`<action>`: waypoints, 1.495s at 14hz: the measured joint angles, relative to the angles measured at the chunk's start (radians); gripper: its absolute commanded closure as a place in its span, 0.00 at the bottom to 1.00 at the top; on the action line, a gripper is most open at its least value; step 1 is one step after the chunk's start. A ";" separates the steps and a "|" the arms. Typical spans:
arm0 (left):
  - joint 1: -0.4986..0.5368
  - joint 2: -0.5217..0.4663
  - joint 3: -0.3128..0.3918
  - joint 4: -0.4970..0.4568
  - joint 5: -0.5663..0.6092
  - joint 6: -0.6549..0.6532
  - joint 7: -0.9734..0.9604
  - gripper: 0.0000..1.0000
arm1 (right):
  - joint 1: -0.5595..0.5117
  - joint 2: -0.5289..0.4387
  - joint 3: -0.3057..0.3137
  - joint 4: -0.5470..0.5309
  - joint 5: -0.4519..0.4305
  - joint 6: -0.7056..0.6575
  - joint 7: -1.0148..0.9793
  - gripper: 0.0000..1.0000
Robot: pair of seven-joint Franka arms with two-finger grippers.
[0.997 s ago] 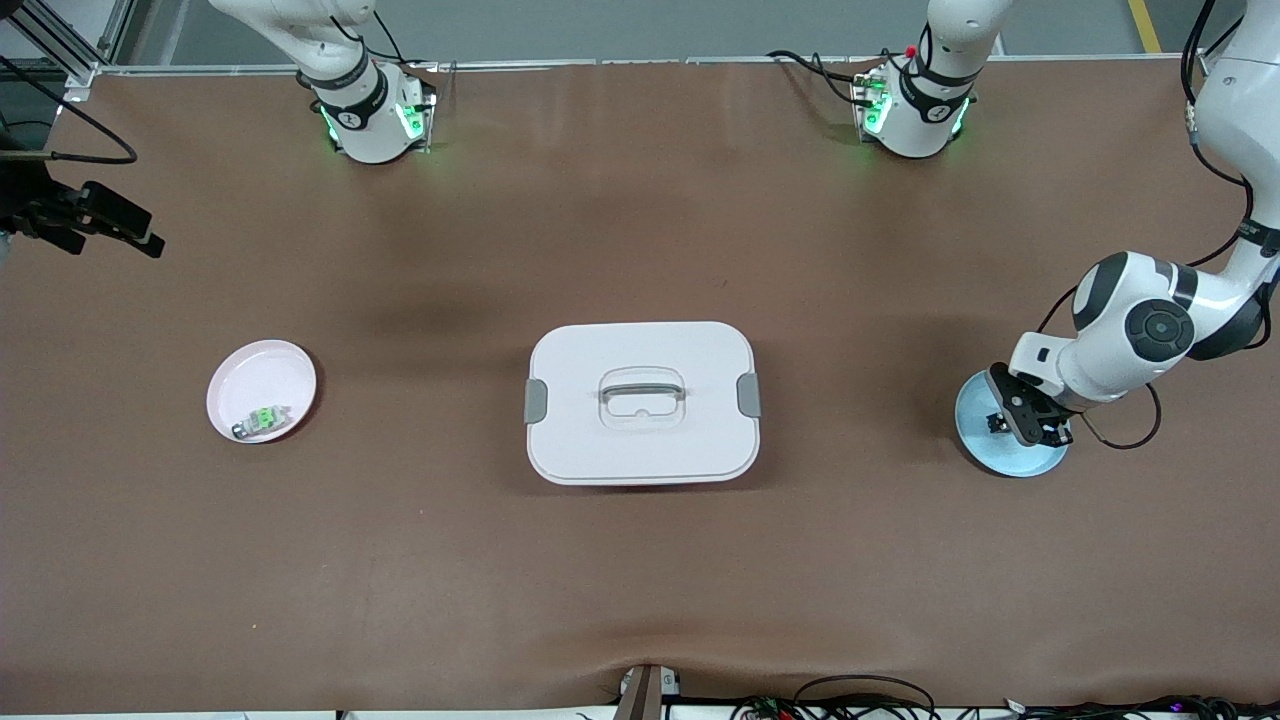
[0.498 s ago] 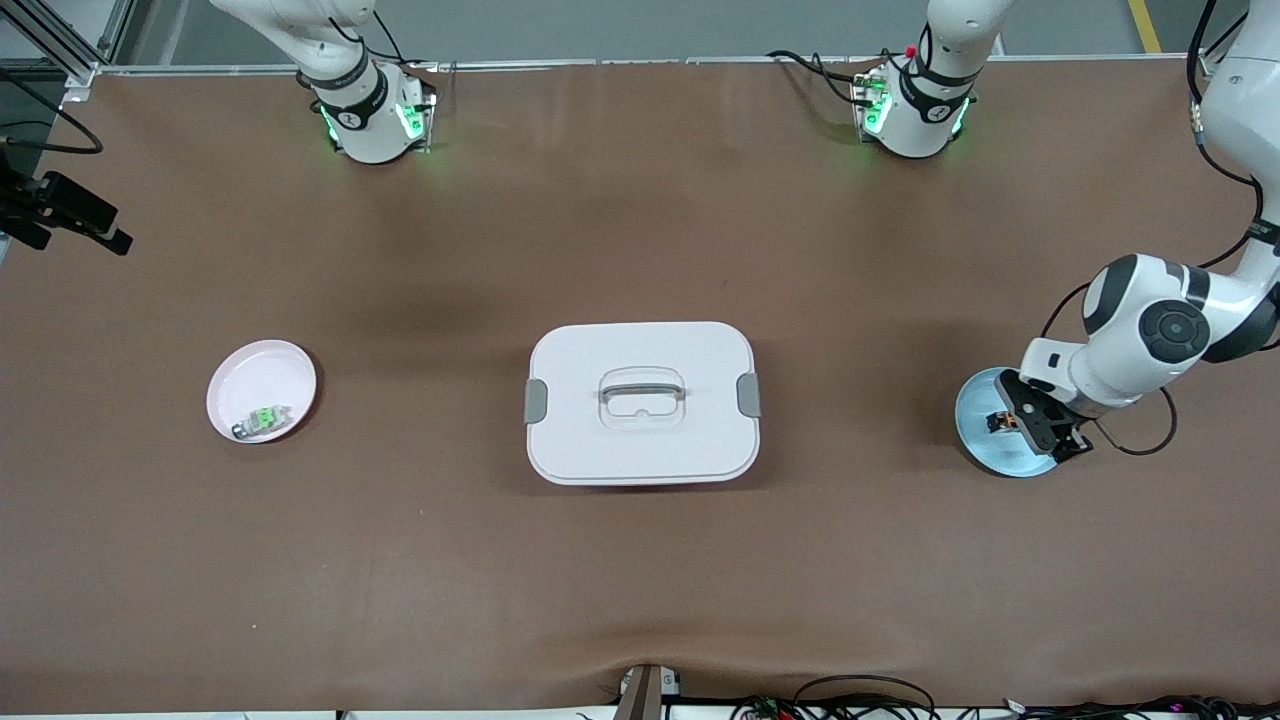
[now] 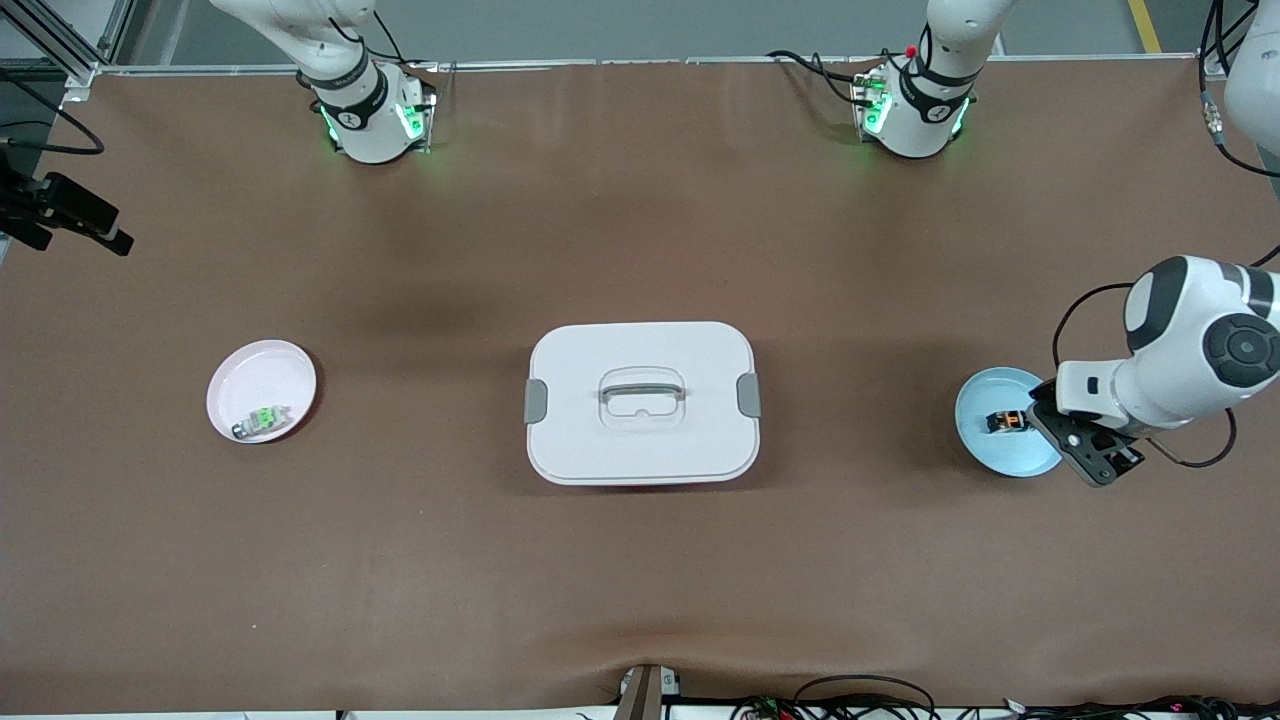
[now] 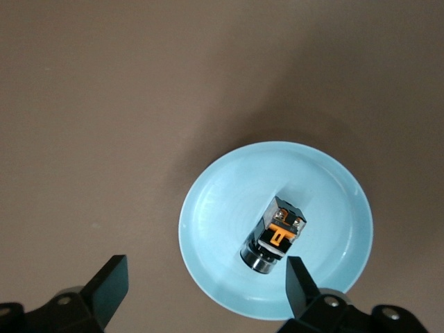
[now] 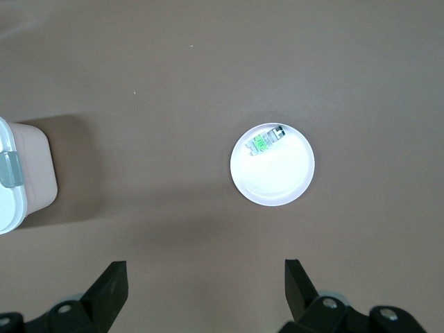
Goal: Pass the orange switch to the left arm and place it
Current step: 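Lower the orange switch onto the blue plate with the left gripper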
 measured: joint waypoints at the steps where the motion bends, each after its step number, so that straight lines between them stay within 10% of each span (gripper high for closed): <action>1: -0.012 -0.002 -0.015 0.033 -0.001 -0.045 -0.047 0.00 | 0.000 0.000 0.000 0.000 -0.004 0.000 0.000 0.00; 21: -0.392 -0.007 -0.063 0.244 -0.034 -0.273 -0.765 0.00 | 0.000 0.002 0.007 0.002 -0.018 -0.002 0.000 0.00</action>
